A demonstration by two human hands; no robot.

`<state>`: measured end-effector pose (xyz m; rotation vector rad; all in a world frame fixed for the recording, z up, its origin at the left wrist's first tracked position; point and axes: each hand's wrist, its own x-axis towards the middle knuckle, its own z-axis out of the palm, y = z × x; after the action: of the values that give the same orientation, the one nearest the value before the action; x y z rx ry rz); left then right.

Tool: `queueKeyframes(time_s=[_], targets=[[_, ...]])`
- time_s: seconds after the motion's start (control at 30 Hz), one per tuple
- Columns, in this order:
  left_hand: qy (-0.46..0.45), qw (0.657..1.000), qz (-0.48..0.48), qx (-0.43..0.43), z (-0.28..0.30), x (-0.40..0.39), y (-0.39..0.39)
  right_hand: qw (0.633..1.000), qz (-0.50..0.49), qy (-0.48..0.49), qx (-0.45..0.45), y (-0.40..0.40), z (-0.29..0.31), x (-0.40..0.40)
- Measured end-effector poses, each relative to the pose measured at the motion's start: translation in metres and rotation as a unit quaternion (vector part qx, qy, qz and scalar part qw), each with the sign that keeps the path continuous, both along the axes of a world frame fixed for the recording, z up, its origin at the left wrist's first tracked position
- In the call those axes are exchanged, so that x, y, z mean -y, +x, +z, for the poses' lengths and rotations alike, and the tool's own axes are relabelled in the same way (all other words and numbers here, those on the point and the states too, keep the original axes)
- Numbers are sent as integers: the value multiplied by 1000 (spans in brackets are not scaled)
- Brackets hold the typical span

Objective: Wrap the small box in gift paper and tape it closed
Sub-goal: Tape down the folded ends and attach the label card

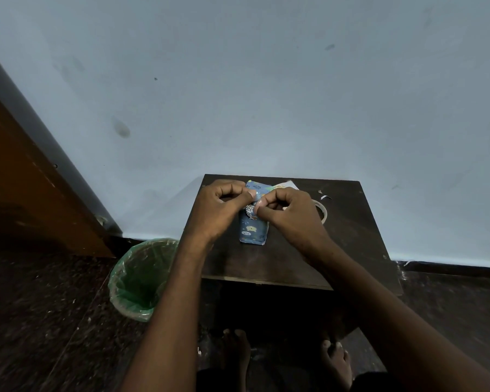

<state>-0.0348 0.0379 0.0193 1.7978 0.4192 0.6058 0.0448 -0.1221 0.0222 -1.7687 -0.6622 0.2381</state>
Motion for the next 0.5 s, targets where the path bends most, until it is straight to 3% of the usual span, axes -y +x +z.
queueKeyframes(time_s=[0.2, 0.37, 0.5], targets=[[-36, 999, -5, -3, 2, 0, -1, 1000, -7, -2, -1, 0, 1, 1], [-117, 993, -8, -6, 2, -2, 0, 1000, -13, -13, 23, 1, 2, 2], [-136, 990, -32, -23, 6, -1, -3, 994, -30, -25, 102, 4, -2, 3]])
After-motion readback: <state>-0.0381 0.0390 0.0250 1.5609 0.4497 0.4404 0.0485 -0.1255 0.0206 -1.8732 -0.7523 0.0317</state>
